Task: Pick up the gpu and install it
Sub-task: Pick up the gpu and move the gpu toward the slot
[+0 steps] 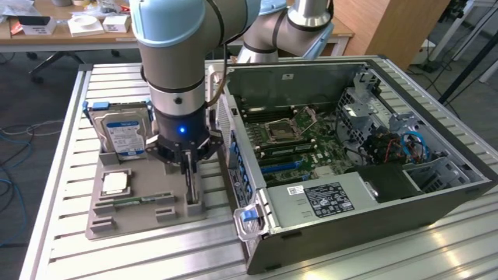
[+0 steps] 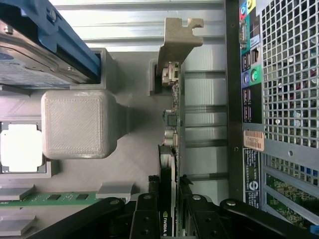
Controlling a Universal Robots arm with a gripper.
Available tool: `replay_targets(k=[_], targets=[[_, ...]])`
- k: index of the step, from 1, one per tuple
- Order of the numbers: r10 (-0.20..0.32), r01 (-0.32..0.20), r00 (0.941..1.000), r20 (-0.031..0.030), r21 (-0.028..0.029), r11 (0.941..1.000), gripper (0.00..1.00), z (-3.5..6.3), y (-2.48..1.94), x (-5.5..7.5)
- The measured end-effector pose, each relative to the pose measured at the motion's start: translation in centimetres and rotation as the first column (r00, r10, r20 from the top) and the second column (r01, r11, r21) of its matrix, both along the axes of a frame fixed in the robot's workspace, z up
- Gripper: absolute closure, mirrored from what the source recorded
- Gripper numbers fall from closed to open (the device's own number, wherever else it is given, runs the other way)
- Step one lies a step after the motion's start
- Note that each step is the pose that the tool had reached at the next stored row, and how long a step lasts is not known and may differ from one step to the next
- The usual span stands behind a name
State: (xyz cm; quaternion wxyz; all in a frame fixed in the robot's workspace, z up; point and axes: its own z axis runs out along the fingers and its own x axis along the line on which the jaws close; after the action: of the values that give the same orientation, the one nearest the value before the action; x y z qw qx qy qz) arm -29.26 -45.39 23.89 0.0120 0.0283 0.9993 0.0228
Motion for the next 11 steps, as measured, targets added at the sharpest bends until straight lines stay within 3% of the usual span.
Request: replay_targets(k=[6,11], targets=[[0.003,-0.003,1.0000,0.0001,0.0001,1.0000,0.74,1.31,0.00,0.0],[0.006,-0.006,1.0000,0.0001,0.0001,1.0000,0.74,2.96,0.00,0.0]])
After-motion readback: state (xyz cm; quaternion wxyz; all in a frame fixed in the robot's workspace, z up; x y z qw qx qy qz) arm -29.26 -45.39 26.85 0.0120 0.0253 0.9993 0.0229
